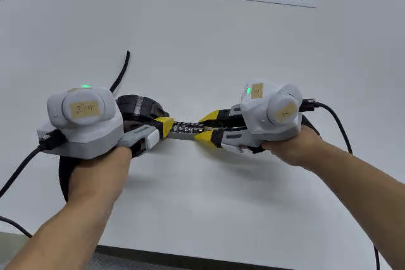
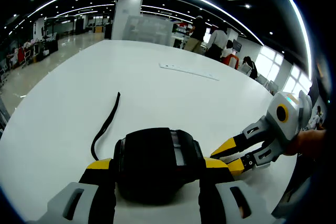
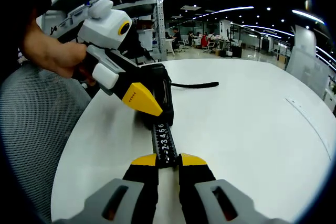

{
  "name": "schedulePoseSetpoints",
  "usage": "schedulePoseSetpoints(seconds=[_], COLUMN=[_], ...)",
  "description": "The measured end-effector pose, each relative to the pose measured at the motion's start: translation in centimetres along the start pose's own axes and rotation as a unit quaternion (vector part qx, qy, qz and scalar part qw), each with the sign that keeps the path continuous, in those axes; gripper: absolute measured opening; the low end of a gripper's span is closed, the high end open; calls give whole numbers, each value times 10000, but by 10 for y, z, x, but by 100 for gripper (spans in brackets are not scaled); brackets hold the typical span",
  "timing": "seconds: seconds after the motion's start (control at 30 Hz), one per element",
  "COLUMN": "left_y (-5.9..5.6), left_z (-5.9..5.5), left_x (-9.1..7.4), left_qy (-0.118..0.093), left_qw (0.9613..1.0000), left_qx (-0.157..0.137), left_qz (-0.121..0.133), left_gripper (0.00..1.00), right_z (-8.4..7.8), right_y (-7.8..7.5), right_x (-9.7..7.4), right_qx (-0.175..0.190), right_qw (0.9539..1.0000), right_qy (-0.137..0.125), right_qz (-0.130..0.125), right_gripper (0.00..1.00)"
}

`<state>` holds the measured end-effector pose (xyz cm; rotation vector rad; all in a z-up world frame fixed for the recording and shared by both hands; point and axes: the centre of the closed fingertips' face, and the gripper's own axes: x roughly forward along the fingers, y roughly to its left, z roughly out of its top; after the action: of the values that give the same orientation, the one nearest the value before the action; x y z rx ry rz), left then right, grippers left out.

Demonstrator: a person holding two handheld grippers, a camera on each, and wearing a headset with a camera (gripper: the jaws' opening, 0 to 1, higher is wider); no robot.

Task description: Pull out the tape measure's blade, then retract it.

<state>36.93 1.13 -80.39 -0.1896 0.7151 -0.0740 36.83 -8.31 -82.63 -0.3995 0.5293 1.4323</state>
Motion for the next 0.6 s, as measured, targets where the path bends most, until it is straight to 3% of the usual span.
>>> schedulePoseSetpoints(seconds=[0.6], left_y=[0], left_z=[0], left_x=[-1], left_qy=[-13], left_qw=[10000], left_qx=[-29], left_qz=[-5], left_gripper=[61], right_z=[11], right_y=[4], right_x=[17], right_qx=[-9], right_qw=[9999], right_qy=[-74], right_qz=[128], right_gripper=[13])
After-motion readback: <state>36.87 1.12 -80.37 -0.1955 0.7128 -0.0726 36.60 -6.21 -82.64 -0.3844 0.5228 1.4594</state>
